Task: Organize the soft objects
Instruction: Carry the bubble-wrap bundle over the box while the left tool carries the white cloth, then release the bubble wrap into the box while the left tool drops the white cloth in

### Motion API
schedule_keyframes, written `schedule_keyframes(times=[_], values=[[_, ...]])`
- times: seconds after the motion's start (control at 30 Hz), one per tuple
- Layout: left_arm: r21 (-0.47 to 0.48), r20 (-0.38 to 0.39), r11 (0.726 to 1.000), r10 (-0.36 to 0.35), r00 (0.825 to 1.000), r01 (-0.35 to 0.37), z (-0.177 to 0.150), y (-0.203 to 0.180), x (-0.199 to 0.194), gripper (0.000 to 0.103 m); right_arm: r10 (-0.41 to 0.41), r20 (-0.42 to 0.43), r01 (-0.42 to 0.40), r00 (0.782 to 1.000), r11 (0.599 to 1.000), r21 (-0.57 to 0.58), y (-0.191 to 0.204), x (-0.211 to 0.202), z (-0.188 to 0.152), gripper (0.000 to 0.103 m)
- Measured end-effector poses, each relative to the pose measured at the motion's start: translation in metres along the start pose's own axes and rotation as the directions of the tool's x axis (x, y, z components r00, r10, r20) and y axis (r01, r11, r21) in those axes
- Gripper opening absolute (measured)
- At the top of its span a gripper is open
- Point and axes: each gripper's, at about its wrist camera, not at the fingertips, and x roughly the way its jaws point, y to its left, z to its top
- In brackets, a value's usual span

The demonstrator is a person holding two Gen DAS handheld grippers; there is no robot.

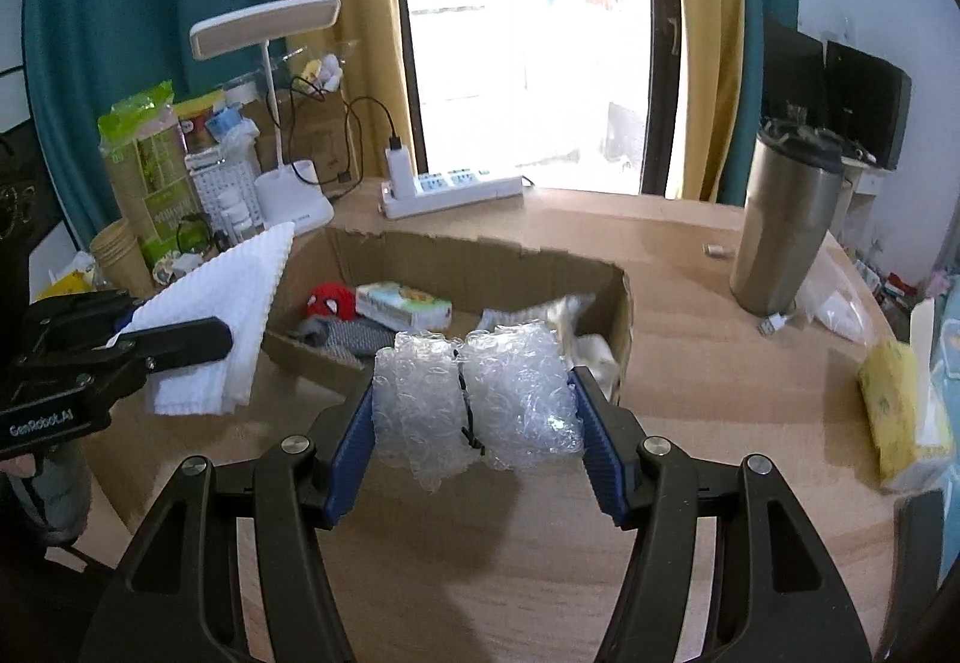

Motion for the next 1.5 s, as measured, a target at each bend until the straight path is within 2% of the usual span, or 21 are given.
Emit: schedule_keyframes(times=[0.2,0.8,1.2,1.5], values=[[-0.016,0.033,1.000,0.012,0.999,-0.012,0.013,0.012,0.000,0.020,0.006,0.012,-0.005,1.000,1.000,-0.015,-0.001,0.003,0.012,0.065],[-0.045,0.025,0.999,0.021,0.999,-0.020,0.031,0.043,0.039,0.020,0.029,-0.007,-0.029,1.000,0.999,-0.020,-0.011,0.049,0.042,0.065],[-0.073,-0.008,0.997,0.039,0.999,-0.039,0.034,0.063,0.072,0.020,0.056,-0.040,-0.056,0.998,0.998,-0.008,-0.015,0.085,0.050,0.065],[-0.104,-0.076,0.993,0.054,0.996,-0.062,0.027,0.076,0.102,0.022,0.077,-0.074,-0.078,0.994,0.997,-0.007,-0.012,0.113,0.053,0.065]])
